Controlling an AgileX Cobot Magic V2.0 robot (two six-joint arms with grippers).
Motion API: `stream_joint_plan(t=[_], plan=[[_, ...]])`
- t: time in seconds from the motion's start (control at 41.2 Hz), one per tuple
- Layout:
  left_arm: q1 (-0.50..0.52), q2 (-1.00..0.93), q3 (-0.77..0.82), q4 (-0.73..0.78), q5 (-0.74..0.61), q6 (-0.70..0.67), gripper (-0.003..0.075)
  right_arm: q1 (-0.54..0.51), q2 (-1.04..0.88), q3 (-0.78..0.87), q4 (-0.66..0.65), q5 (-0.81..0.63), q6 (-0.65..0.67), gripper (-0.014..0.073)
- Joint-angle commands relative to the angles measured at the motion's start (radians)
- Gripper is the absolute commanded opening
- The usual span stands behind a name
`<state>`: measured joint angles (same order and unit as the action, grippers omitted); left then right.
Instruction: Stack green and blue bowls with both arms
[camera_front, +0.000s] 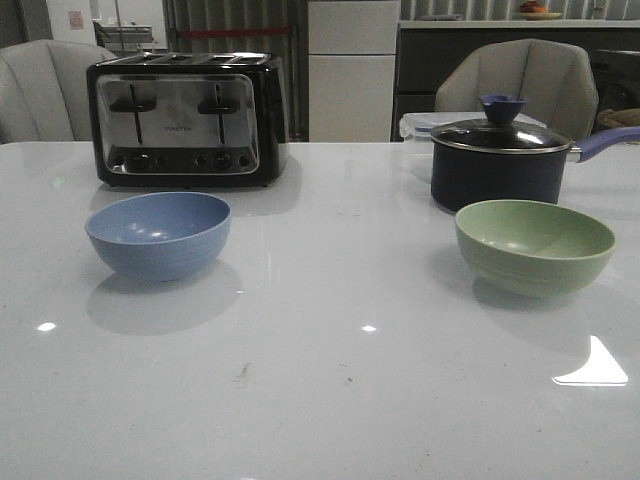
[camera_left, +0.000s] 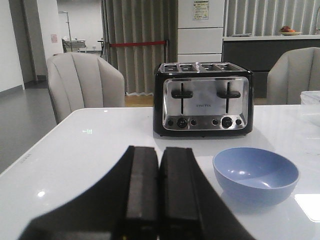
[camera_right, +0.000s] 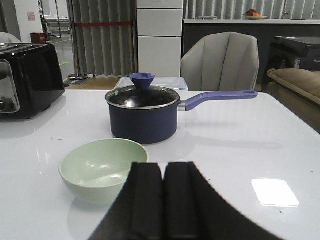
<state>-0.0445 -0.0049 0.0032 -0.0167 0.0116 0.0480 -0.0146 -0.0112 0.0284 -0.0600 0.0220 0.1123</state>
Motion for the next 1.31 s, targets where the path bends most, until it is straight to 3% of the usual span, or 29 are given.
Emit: stream_joint_plan(t=[0.0, 0.558, 0.825, 1.019, 1.285], plan=[[-0.009, -0.019, 0.005, -0.006, -0.088, -0.004, 0.0093, -0.005, -0.018, -0.004, -0.010, -0.085, 0.000, 0.0056], [-0.009, -0.019, 0.005, -0.006, -0.091, -0.004, 0.0093, -0.005, -0.018, -0.004, -0.010, -0.085, 0.000, 0.0056], [-0.009, -0.019, -0.077, 0.002, -0.225, -0.004, 0.0093, -0.004, -0.018, -0.066, -0.011, -0.153, 0.000, 0.0056], [-0.009, 0.007, -0.325, 0.002, -0.037, -0.004, 0.0093, -0.004, 0.018, -0.277, -0.021, -0.010, 0.000, 0.0056], [-0.009, 0.204, -0.640, 0.002, 0.320, -0.004, 0.0093, -0.004, 0.243, -0.570, -0.021, 0.227, 0.000, 0.0056]])
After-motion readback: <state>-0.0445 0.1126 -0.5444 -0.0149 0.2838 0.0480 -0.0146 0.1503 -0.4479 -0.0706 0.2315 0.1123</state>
